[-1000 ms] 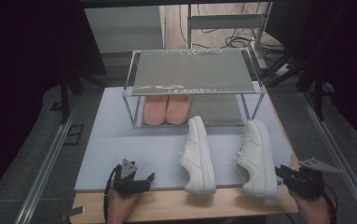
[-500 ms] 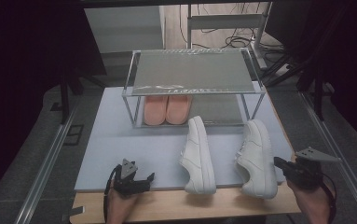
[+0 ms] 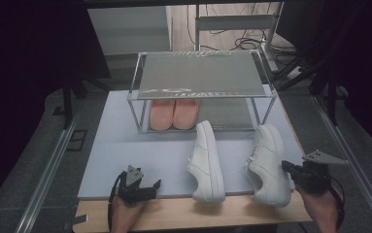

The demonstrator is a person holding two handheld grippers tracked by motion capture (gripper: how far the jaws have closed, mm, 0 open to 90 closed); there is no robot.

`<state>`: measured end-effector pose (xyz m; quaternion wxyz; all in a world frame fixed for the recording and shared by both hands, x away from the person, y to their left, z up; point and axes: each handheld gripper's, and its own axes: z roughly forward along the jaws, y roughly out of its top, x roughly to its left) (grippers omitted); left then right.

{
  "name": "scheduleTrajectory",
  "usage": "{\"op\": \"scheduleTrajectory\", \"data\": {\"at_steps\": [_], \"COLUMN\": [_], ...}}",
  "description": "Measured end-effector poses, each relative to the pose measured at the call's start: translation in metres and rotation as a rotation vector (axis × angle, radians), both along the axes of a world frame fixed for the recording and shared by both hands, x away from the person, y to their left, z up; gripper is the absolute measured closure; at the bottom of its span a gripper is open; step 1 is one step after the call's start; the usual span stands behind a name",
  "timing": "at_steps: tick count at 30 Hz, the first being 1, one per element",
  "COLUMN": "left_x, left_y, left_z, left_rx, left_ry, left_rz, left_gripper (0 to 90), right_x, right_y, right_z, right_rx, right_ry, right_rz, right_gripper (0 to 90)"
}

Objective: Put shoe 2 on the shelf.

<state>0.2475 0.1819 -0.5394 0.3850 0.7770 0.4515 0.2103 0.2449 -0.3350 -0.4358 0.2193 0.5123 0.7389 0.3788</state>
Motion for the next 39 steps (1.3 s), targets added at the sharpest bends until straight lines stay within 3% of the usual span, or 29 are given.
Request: {"op": "scheduleTrajectory", "data": {"at_steps": [12,17,21,24,27,30,34,39], "left_x": [0.000,0.000,0.000,0.000,0.000,0.000,0.000,0.000], "left_y": [0.000,0.000,0.000,-0.001,-0.001,-0.001,-0.001,-0.001], "left_z": [0.000,0.000,0.000,0.000,0.000,0.000,0.000,0.000], "left_rx": [-0.001,0.000,0.000,0.000,0.000,0.000,0.000,0.000], "left_ry": [0.000,0.001,0.002,0.002,0.002,0.001,0.001,0.001], "left_rz": [0.002,0.003,0.005,0.006,0.007,0.008,0.008,0.008], "left_gripper": [10.0,10.0,10.0,10.0,10.0,10.0,10.0,10.1], "right_x": [-0.002,-0.002,0.001,0.005,0.011,0.013,0.016,0.013], "right_y": [-0.025,-0.034,-0.045,-0.054,-0.054,-0.050,-0.045,-0.051], "right_z": [-0.005,-0.010,-0.024,-0.038,-0.053,-0.058,-0.058,-0.057], "right_rx": [0.012,-0.035,-0.096,-0.040,-0.029,0.024,0.000,0.017], "right_ry": [0.003,0.021,0.058,0.072,0.106,0.090,0.087,0.067], "right_rz": [-0.052,-0.122,-0.193,-0.213,-0.198,-0.174,-0.164,-0.175], "right_gripper": [89.2,89.5,89.7,89.8,89.8,89.8,89.7,89.6]}}
